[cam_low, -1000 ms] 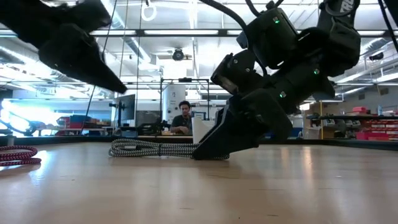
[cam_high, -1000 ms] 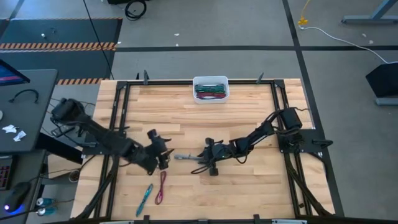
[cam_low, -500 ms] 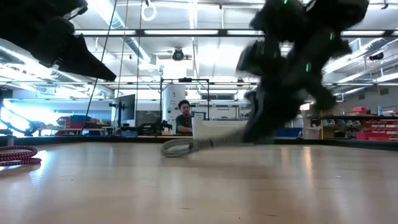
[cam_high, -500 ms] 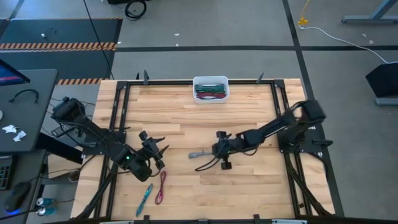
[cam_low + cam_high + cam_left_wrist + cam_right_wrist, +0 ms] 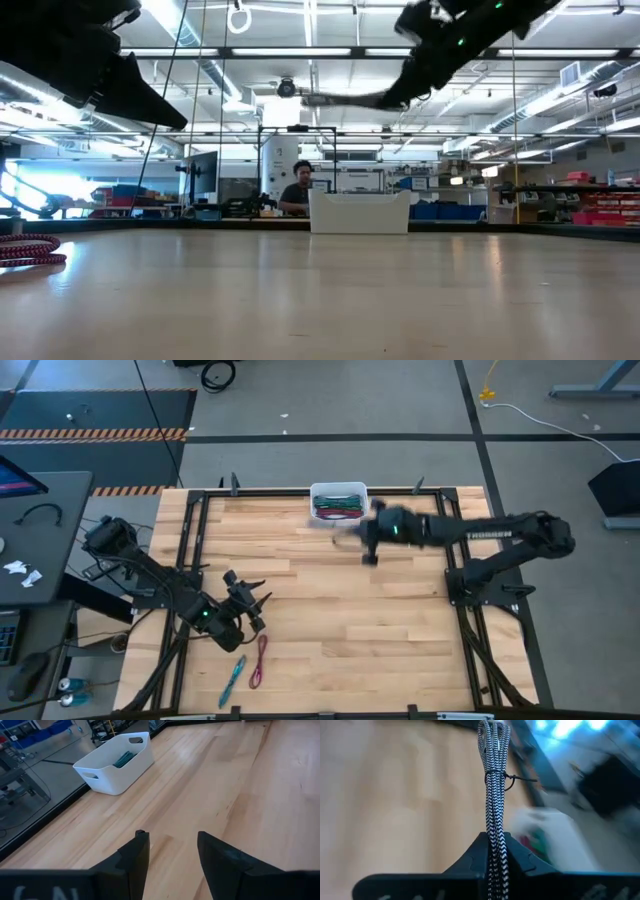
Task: Pick and place USB-C Cables
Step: Put the white charger cable into the white bin, then put the pink charger cable into the white bin
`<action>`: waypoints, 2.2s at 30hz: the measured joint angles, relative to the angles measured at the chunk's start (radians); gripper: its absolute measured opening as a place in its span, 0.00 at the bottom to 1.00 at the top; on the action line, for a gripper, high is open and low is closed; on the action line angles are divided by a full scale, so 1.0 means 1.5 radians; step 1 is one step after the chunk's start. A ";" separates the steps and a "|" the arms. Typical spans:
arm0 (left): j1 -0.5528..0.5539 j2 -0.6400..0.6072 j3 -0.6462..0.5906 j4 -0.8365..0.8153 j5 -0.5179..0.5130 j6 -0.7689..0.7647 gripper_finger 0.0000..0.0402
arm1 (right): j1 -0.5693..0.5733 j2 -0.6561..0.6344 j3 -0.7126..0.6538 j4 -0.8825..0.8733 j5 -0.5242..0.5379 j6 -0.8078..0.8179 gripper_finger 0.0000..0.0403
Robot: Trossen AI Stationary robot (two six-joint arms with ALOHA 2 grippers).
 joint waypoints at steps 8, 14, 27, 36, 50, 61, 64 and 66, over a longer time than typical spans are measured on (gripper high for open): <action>0.004 0.000 0.000 0.000 0.000 0.000 0.43 | -0.230 0.153 0.173 -0.191 -0.092 -0.120 0.08; 0.004 0.000 0.000 0.000 0.001 0.000 0.43 | -0.294 0.301 0.309 -0.287 -0.109 -0.181 0.08; 0.004 0.000 0.000 0.001 0.002 -0.005 0.43 | -0.343 0.470 0.445 -0.329 -0.108 -0.301 0.09; 0.004 0.000 0.000 0.003 0.003 -0.005 0.43 | -0.358 0.488 0.441 -0.335 -0.077 -0.315 0.20; 0.004 0.000 0.000 0.010 0.003 -0.005 0.43 | -0.354 0.454 0.441 -0.304 0.012 -0.253 0.46; 0.003 0.000 0.000 0.011 0.024 -0.006 0.43 | -0.194 0.285 0.197 -0.114 -0.241 -0.069 0.44; 0.003 0.000 0.000 0.012 0.024 -0.006 0.43 | -0.098 0.243 0.073 0.059 -0.242 -0.031 0.43; 0.004 0.000 0.000 0.012 0.024 -0.006 0.43 | -0.034 0.232 0.004 0.171 -0.244 -0.006 0.43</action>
